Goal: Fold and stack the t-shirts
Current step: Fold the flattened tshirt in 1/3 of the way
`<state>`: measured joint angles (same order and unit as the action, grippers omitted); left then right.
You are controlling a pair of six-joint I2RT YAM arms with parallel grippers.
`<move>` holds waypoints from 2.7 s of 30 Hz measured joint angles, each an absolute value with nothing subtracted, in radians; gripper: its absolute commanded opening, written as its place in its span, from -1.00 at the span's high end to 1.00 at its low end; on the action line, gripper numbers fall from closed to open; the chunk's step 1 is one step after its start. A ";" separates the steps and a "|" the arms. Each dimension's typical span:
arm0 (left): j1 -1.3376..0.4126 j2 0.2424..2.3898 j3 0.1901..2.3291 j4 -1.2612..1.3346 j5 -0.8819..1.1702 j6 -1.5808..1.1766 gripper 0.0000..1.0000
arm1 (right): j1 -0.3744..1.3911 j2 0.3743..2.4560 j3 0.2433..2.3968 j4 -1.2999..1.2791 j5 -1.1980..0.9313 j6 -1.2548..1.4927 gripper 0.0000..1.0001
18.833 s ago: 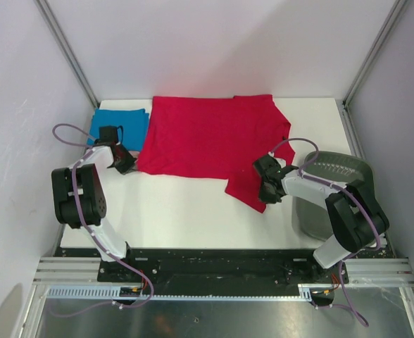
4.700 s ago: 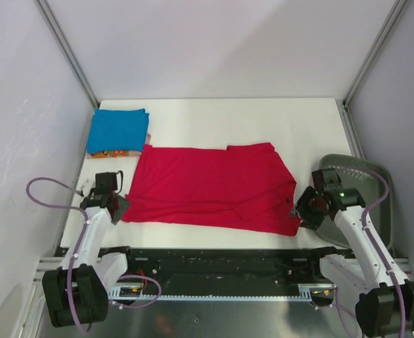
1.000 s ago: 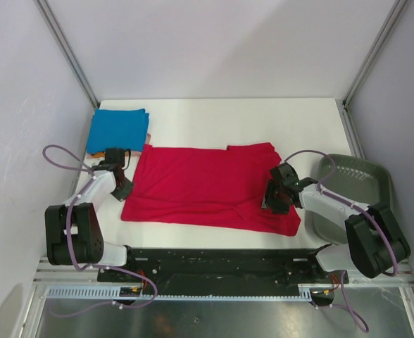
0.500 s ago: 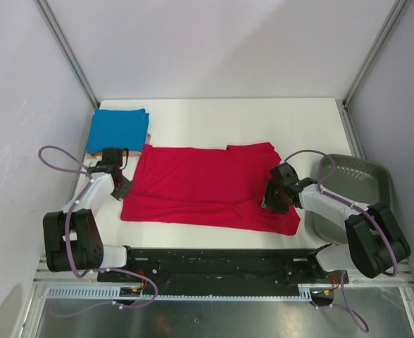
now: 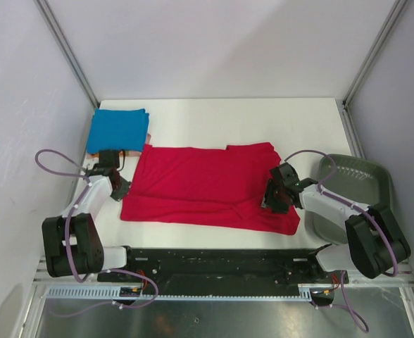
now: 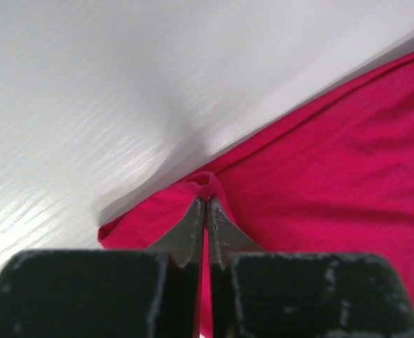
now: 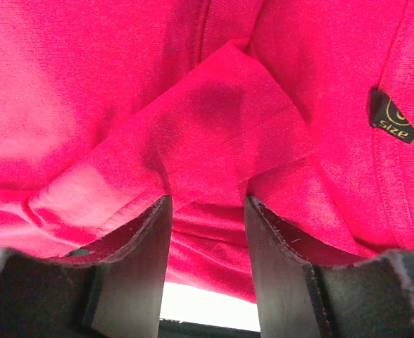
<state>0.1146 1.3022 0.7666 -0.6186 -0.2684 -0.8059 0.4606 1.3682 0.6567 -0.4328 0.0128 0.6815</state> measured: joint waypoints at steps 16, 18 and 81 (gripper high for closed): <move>-0.151 1.295 0.899 -0.527 -0.146 -0.585 0.00 | 0.398 1.301 0.661 -0.530 0.079 0.654 -0.03; -0.258 1.302 0.917 -0.514 -0.127 -0.575 0.02 | 0.370 1.297 0.661 -0.542 0.081 0.648 -0.02; -1.024 1.938 1.301 -0.434 0.054 -0.744 0.82 | 0.281 1.377 0.731 -0.453 0.075 0.601 1.00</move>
